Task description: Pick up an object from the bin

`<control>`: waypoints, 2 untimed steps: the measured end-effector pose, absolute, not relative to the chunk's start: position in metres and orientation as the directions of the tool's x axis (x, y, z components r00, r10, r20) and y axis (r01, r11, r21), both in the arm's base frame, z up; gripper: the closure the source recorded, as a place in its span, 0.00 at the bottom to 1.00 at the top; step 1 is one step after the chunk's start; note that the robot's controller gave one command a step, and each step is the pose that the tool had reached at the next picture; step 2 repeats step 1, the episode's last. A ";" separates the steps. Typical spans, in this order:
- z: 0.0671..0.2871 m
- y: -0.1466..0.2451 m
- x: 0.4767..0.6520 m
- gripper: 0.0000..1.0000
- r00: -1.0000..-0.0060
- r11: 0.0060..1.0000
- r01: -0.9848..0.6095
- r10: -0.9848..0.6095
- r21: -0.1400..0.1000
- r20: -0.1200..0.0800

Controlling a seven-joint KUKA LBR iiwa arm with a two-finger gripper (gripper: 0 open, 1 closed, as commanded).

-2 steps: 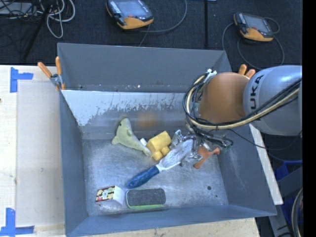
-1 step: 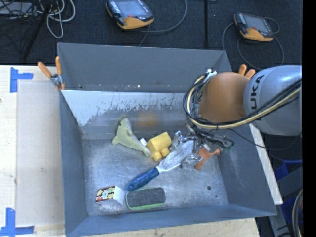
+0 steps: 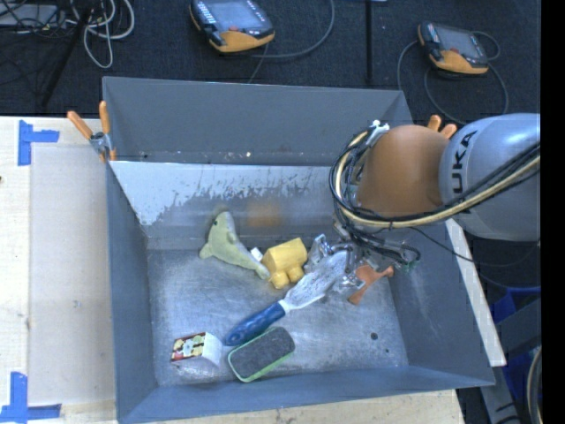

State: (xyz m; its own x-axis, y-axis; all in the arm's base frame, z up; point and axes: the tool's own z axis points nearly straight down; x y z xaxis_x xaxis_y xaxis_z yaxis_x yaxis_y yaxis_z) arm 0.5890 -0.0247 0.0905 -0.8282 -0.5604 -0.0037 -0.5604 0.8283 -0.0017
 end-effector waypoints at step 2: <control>0.100 -0.024 0.590 1.00 -0.828 0.828 -0.560 -0.560 -0.001 -0.003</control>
Offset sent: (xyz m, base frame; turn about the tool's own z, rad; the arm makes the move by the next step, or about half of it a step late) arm -0.0001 0.0000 0.0386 0.0000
